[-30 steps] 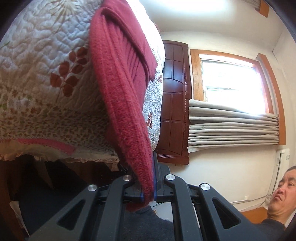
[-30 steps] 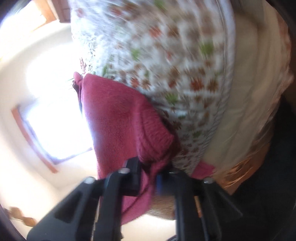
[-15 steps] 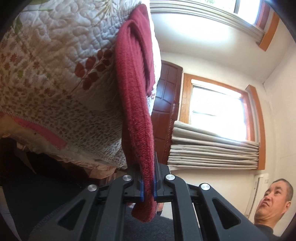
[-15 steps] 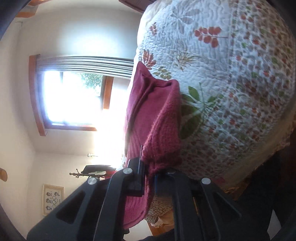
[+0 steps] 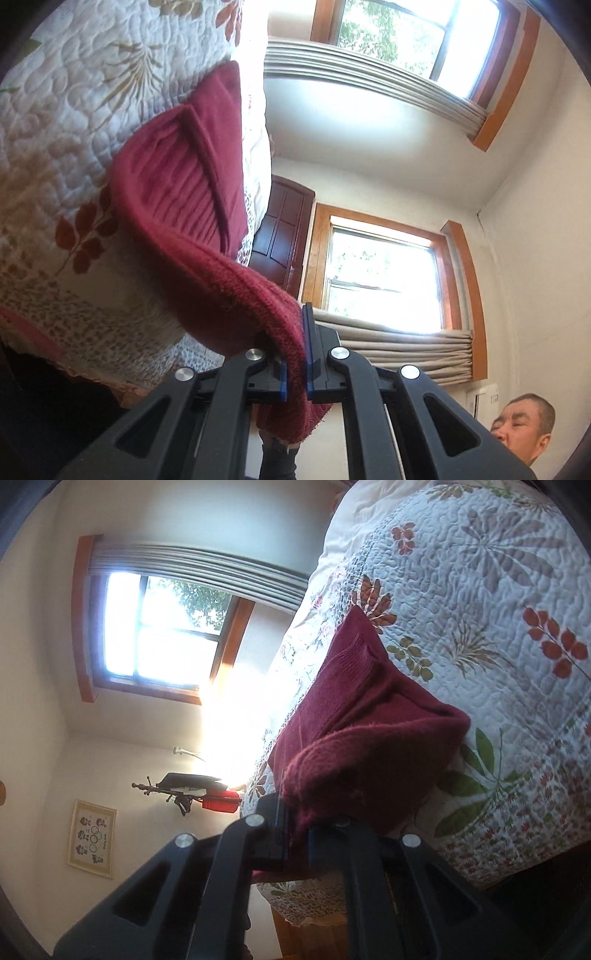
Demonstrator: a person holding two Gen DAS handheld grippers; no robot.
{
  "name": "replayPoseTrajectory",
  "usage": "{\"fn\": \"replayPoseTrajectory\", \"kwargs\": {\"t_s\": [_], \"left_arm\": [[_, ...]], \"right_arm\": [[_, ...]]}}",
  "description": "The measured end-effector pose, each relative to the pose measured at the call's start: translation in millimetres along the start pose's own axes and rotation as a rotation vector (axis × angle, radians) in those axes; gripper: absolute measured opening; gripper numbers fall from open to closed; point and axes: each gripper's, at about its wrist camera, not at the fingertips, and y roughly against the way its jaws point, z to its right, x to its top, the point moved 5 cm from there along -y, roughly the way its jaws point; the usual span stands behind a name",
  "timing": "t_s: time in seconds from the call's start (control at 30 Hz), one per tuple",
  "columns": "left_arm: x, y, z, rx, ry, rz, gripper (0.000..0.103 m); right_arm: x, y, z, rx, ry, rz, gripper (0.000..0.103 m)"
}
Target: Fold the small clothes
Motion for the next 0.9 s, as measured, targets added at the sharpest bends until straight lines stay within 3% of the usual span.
{"fn": "replayPoseTrajectory", "kwargs": {"t_s": [0.2,0.43,0.63,0.73,0.8,0.83,0.9], "left_arm": [[53.9,-31.1,-3.4,-0.001,0.034,0.093,0.006],[102.5,-73.9,-19.4,0.102,0.063,0.159,0.006],[131.7,-83.2,-46.0,0.190,0.134,0.259,0.008],[143.5,-79.1,-55.9,0.195,0.183,0.322,0.023],[150.5,-75.3,-54.8,0.186,0.190,0.351,0.039],[153.6,-74.2,-51.8,0.186,0.181,0.354,0.040],[159.0,-74.1,-42.2,0.190,0.145,0.337,0.042]], "right_arm": [[42.2,-53.5,3.8,-0.046,0.025,-0.108,0.006],[81.8,-116.0,29.8,-0.111,0.017,-0.253,0.006],[108.2,-165.8,53.7,-0.135,-0.017,-0.364,0.010],[120.3,-172.1,50.0,-0.130,-0.016,-0.378,0.021],[131.6,-164.4,40.6,-0.098,0.003,-0.345,0.028],[136.8,-156.3,34.9,-0.093,0.022,-0.323,0.035],[145.7,-143.4,29.5,-0.095,0.053,-0.292,0.036]]}}
